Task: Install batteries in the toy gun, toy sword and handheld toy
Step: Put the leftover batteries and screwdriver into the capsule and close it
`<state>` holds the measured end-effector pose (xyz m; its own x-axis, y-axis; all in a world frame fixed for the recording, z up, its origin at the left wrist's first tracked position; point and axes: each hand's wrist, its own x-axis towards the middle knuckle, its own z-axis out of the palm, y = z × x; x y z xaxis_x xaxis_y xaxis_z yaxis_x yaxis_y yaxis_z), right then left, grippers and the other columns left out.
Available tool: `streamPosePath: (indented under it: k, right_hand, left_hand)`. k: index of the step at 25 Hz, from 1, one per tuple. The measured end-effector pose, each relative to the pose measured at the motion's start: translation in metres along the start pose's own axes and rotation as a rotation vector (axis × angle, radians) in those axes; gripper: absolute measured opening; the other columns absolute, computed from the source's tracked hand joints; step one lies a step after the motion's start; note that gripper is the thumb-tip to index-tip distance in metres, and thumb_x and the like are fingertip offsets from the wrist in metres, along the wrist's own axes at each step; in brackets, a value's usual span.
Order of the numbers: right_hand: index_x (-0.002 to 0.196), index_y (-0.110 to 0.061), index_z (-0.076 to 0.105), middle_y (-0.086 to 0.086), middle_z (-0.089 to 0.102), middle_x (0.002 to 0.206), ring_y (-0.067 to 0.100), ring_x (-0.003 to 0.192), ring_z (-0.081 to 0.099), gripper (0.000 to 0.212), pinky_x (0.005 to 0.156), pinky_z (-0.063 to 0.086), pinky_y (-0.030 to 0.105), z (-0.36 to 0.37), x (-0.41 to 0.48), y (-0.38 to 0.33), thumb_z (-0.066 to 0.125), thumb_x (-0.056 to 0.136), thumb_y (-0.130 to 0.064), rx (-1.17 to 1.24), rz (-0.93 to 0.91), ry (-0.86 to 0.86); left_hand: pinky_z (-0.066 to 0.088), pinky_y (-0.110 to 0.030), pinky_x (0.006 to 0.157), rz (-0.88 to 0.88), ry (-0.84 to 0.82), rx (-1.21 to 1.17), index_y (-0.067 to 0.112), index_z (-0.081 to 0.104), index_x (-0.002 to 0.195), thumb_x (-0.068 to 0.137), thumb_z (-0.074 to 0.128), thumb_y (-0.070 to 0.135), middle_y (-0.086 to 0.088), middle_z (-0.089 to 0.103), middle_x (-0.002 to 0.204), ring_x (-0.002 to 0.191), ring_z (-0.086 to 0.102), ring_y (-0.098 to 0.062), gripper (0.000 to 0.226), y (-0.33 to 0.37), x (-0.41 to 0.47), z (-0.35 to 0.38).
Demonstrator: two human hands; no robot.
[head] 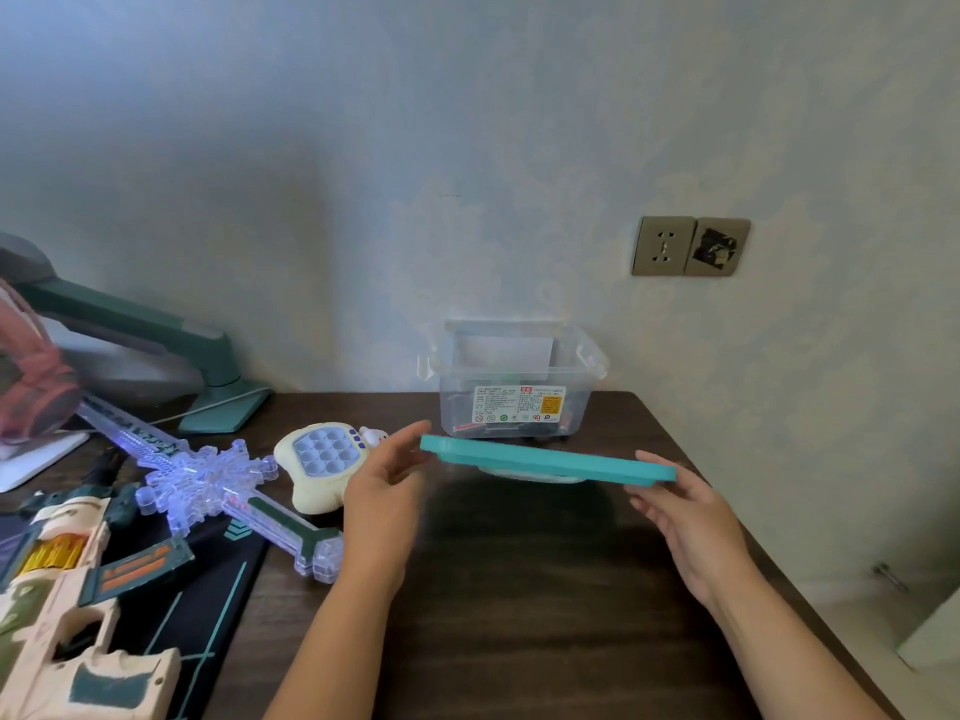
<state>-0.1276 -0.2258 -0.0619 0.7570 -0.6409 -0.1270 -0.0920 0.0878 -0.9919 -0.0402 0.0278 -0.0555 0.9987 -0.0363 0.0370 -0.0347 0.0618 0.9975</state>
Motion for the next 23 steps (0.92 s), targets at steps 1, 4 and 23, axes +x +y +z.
streamPosePath:
  k: [1,4,23]
  right_hand:
    - [0.113,-0.028,0.066,-0.006,0.064,0.113,0.018,0.11,0.06,0.034,0.099,0.049,0.04,0.003,0.001,0.002,0.062,0.089,-0.005,0.001,-0.019,0.012]
    - [0.118,-0.032,0.061,-0.009,0.062,0.117,0.015,0.114,0.057,0.033,0.103,0.045,0.043,0.011,0.003,0.007,0.064,0.089,-0.016,-0.019,-0.067,0.014]
    - [0.128,-0.018,0.058,0.0,0.061,0.125,0.011,0.101,0.056,0.032,0.072,0.046,0.022,0.073,0.105,-0.079,0.044,0.099,-0.021,-0.222,-0.339,0.134]
  left_hand:
    - [0.056,-0.025,0.084,0.001,0.003,0.007,0.035,0.066,0.117,0.095,0.055,-0.002,0.009,0.065,0.113,0.106,0.062,-0.008,0.044,-0.002,0.001,-0.001]
    - [0.053,-0.02,0.078,0.026,0.013,-0.029,0.042,0.065,0.113,0.094,0.061,0.008,0.016,0.067,0.111,0.105,0.062,-0.004,0.038,-0.003,0.004,-0.001]
    - [0.04,-0.029,0.058,-0.017,0.158,0.276,0.015,0.059,0.076,0.092,0.058,0.035,0.003,0.06,0.071,0.064,0.052,-0.012,0.026,0.048,0.102,0.04]
